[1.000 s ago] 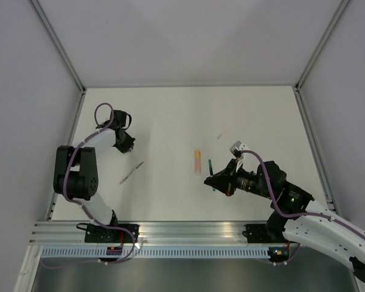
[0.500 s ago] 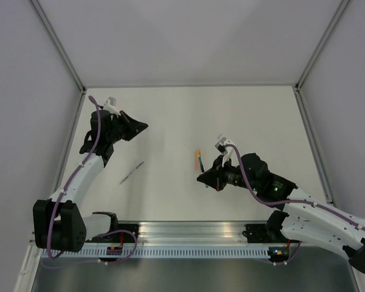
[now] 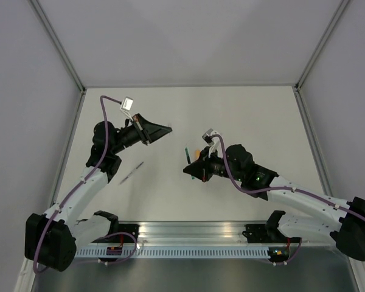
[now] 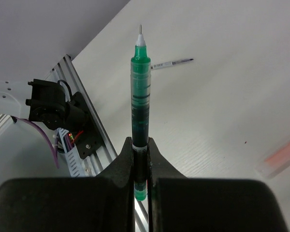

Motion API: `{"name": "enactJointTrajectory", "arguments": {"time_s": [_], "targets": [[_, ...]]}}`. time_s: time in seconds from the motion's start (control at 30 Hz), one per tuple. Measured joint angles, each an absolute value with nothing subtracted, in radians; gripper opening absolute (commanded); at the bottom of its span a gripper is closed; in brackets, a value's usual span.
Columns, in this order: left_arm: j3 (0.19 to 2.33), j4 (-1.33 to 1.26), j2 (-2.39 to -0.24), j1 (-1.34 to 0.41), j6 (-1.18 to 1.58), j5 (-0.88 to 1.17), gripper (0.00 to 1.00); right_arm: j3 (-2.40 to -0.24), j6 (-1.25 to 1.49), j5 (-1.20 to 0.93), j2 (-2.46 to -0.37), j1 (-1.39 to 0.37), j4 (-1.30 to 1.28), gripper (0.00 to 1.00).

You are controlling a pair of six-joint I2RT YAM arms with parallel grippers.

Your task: Insert the pens into the pen caps

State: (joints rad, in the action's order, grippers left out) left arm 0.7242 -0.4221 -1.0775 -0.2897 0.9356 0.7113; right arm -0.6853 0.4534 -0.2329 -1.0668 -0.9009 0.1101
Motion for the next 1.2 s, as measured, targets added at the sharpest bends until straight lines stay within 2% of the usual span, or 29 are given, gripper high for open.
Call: {"name": "enactJointTrajectory", "arguments": {"time_s": [0.2,0.43,1.2], "targets": [[0.646,-0.640,-1.031,-0.396,0.994,0.734,0.02,-0.688,0.486,-0.261,-1.067,-0.916,0.192,0.00],[0.577,-0.824,-1.012,-0.405,1.065,0.743,0.02,-0.688,0.533,-0.295,-1.075,-0.956,0.324,0.00],[0.553,-0.933,-0.969,-0.405,1.090,0.739,0.02,-0.688,0.546,-0.295,-1.099,-0.987,0.382,0.00]]}}
